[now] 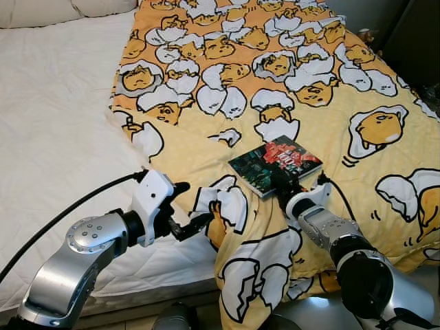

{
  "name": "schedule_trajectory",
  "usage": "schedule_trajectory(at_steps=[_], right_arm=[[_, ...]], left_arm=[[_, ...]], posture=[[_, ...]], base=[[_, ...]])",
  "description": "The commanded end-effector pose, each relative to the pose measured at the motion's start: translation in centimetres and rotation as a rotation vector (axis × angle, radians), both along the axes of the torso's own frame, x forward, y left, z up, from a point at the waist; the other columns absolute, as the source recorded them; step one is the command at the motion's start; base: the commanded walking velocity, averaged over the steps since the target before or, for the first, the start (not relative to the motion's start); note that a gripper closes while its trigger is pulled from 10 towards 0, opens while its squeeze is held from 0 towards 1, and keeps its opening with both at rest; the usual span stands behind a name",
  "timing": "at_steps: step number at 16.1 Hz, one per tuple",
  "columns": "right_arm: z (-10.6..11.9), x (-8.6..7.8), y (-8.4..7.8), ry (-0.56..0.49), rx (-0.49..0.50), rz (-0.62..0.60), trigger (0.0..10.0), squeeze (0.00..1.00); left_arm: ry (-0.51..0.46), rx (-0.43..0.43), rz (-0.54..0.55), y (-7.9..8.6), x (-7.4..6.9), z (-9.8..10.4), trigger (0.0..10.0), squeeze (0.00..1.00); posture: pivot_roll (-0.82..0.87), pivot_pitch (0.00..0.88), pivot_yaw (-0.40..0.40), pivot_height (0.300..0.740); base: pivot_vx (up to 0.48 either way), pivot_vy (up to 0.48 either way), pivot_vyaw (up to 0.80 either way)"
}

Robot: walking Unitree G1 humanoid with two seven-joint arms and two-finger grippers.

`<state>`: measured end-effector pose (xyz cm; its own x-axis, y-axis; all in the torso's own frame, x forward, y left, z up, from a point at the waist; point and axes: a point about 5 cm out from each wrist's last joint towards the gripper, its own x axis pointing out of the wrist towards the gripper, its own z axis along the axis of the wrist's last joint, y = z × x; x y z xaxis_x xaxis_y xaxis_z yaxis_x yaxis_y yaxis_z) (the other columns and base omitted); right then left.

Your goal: Clean up the room

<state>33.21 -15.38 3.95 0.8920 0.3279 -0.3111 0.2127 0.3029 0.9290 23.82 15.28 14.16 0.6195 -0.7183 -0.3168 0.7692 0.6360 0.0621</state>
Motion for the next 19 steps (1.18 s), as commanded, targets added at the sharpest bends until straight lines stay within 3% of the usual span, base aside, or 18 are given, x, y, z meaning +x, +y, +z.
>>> schedule_trajectory(at_steps=[1, 8, 10, 14, 19], right_arm=[[0.0, 0.0, -0.2, -0.013, 0.003, -0.004, 0.0, 0.00], [0.9, -0.1, -1.9, -0.131, -0.001, 0.044, 0.0, 0.00], [1.7, -0.2, -3.0, -0.230, 0.022, 0.070, 0.0, 0.00], [3.0, -0.4, -4.2, -0.370, 0.044, 0.109, 0.0, 0.00], [6.2, -0.5, -4.2, -0.618, 0.072, 0.241, 0.0, 0.00]], left_arm=[[-0.009, -0.004, -0.004, -0.2, -0.1, 0.3, 10.0, 0.00], [-0.041, -0.077, 0.076, -0.6, 1.4, 0.2, 10.0, 0.00], [-0.054, -0.157, 0.128, -1.0, 2.7, 0.7, 10.0, 0.00], [-0.072, -0.207, 0.168, -1.1, 3.9, 1.0, 10.0, 0.00], [-0.046, -0.333, 0.222, -1.4, 5.6, 1.8, 10.0, 0.00]], posture=[[0.12, 0.107, 0.020, 0.740], [0.05, 0.013, 0.024, 0.740], [0.04, 0.000, 0.032, 0.740], [0.01, 0.000, 0.041, 0.740], [0.00, 0.000, 0.045, 0.740]], base=[[0.000, 0.000, 0.00], [0.000, 0.000, 0.00], [0.000, 0.000, 0.00], [0.000, 0.000, 0.00], [0.000, 0.000, 0.00]])
